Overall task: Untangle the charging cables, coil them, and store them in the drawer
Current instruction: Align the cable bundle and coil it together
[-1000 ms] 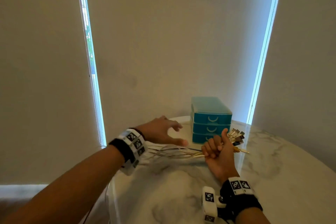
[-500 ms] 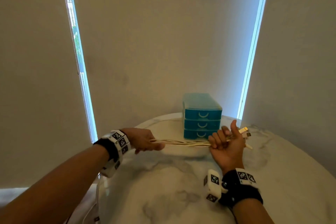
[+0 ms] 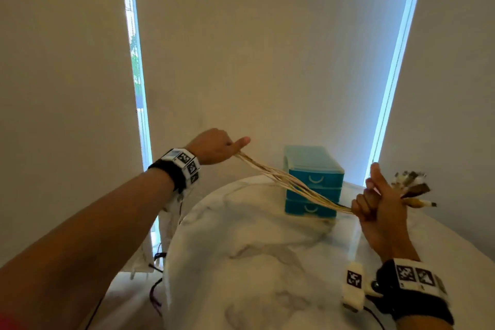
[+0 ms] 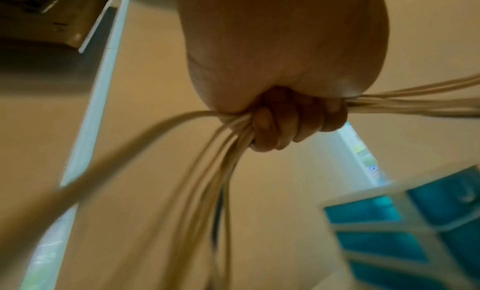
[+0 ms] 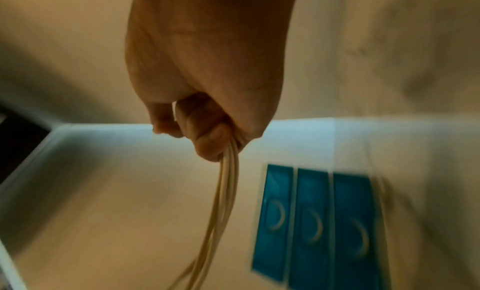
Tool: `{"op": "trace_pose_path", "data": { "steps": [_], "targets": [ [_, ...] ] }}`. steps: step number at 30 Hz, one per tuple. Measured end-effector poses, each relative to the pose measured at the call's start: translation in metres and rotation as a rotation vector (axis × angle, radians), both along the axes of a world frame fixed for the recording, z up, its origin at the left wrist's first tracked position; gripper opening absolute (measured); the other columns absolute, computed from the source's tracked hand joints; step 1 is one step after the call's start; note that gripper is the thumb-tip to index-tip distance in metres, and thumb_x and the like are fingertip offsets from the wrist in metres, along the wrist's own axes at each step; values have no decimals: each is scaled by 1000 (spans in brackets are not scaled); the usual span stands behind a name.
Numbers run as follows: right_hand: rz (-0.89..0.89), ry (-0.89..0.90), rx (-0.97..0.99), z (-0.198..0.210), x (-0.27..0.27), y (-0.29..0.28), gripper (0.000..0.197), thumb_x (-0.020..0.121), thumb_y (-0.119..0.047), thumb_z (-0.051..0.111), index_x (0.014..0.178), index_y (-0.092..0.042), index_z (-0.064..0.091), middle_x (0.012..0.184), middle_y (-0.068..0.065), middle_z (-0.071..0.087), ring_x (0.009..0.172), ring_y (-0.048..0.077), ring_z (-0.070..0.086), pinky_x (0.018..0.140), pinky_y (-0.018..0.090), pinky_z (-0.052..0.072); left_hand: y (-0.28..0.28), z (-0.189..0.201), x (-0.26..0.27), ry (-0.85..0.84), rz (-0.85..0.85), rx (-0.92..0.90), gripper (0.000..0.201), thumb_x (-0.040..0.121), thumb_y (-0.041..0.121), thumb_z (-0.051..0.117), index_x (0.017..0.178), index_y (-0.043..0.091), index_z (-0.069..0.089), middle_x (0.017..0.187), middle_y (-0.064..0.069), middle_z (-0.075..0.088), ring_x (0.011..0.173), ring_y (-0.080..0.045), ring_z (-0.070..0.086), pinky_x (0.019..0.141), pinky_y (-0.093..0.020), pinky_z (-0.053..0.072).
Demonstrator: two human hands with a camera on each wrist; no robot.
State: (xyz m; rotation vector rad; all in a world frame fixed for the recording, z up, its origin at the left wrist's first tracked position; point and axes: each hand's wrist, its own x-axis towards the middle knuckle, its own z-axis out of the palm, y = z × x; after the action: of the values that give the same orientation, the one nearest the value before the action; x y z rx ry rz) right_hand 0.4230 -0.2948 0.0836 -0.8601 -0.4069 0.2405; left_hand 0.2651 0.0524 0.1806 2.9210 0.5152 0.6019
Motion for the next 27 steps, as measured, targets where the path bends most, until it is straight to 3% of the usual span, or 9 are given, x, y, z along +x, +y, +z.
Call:
{"op": "trace_pose_path", "data": {
  "steps": [4,6,9,12,15,17,20,23,27],
  "targets": [
    [-186,-336,-518,1,-11,-8,43,83,-63,82,99,-24,77,50,-13,45,50,11,41,55,26,33,-69,-16,36,-15,-187,-41,67,114,42,41,54,12,45,52,-6,44,48,-21,41,60,-37,32],
    [-112,-486,-736,-1,-28,1,32,84,-61,78,100,-34,77,59,-17,64,54,2,60,55,22,42,-104,-38,56,-10,-279,-81,66,112,43,40,56,10,49,53,-8,49,47,-22,43,55,-37,36],
    [21,-549,-863,-22,-36,18,36,80,-53,84,108,-33,75,93,-12,79,82,-1,73,62,12,49,-145,-62,73,16,-369,-236,70,115,50,37,54,15,41,54,-6,41,50,-23,36,55,-35,30],
    [-6,-533,-825,-34,-38,19,14,93,-35,81,104,-27,76,89,-9,80,86,6,74,72,20,55,-157,-68,74,52,-426,-393,77,108,71,29,63,12,49,64,-12,48,60,-23,43,63,-34,37],
    [-32,-473,-753,-39,-30,14,16,97,-35,76,98,-19,78,78,-6,80,79,11,76,69,22,54,-154,-60,66,113,-472,-503,78,108,71,26,69,14,63,63,1,54,54,-10,47,58,-22,42],
    [42,-371,-661,-38,-26,6,26,95,-37,79,103,-13,77,71,-5,77,65,3,71,64,18,52,-141,-56,61,211,-517,-460,70,109,65,36,84,11,72,68,0,56,54,-8,48,55,-20,43],
    [170,-284,-433,-36,-24,-5,31,96,-29,78,123,-14,77,99,10,83,91,18,78,80,36,62,-111,-56,52,305,-493,-396,56,98,64,67,98,9,70,78,-6,64,62,-14,56,61,-28,47],
    [163,-108,-154,-30,-18,-12,21,100,-14,68,120,-11,74,59,-9,64,49,2,60,47,17,51,-76,-56,36,302,-441,-426,50,90,65,77,94,15,72,76,1,67,68,-13,59,73,-32,50],
    [73,133,60,-34,12,-24,22,87,-40,81,77,-27,67,53,-10,43,41,2,39,40,16,33,-19,-75,9,334,-290,-320,42,92,60,72,92,19,75,80,-6,74,70,-13,62,80,-41,54]
  ]
}}
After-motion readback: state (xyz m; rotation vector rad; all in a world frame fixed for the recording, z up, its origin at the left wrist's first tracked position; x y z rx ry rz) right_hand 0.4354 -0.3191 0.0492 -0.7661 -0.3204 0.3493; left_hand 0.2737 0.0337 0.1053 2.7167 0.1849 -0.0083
